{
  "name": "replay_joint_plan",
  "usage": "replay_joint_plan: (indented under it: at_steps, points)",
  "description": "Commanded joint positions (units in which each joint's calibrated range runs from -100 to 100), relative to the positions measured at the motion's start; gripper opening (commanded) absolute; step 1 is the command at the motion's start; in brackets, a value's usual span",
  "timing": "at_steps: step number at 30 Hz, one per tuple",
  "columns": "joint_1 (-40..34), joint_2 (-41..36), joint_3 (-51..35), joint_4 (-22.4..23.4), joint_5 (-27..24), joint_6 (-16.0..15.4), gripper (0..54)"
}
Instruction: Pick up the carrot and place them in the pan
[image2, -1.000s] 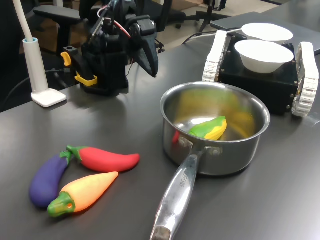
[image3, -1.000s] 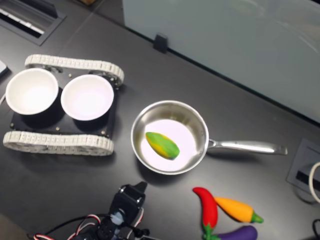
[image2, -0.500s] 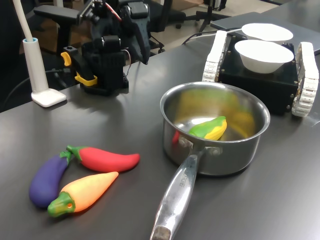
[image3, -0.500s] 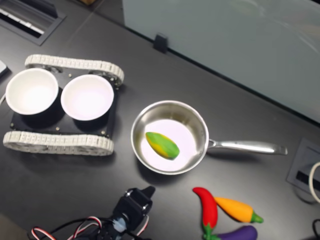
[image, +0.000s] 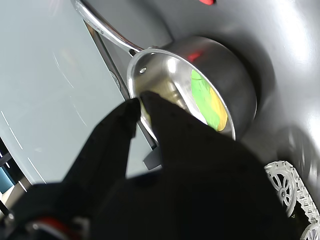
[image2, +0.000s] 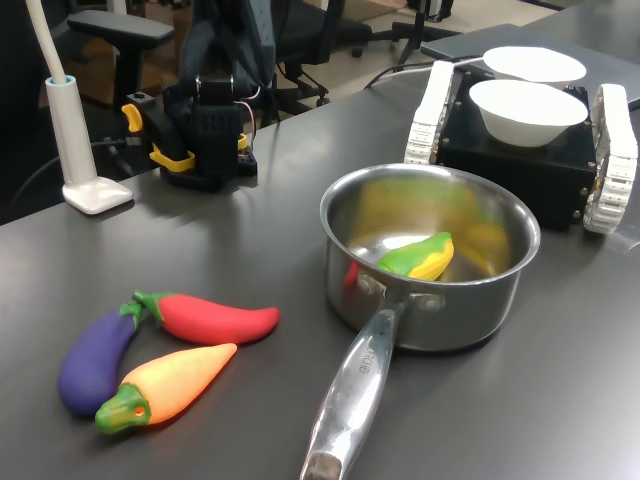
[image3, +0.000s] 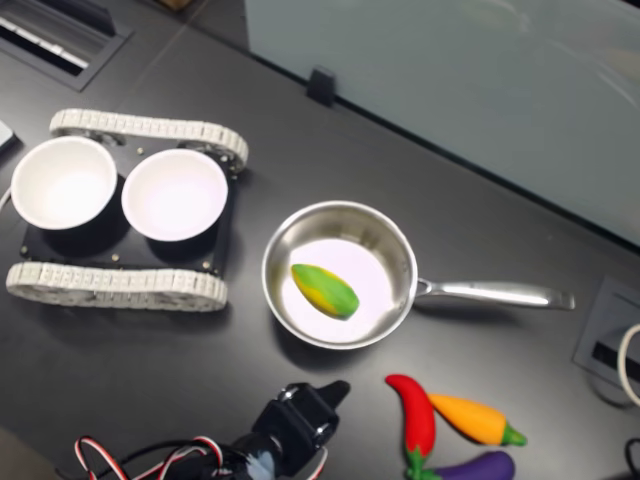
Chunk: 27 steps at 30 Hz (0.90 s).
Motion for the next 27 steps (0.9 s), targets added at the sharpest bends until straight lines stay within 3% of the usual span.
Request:
replay_joint_plan:
  at_steps: [1,27]
  points:
    - [3.49,3.80,-6.92,0.42,0.93,-1.26,0.1]
    - [14.61,28.77,-28.54,0.42,5.37,-1.18,0.5]
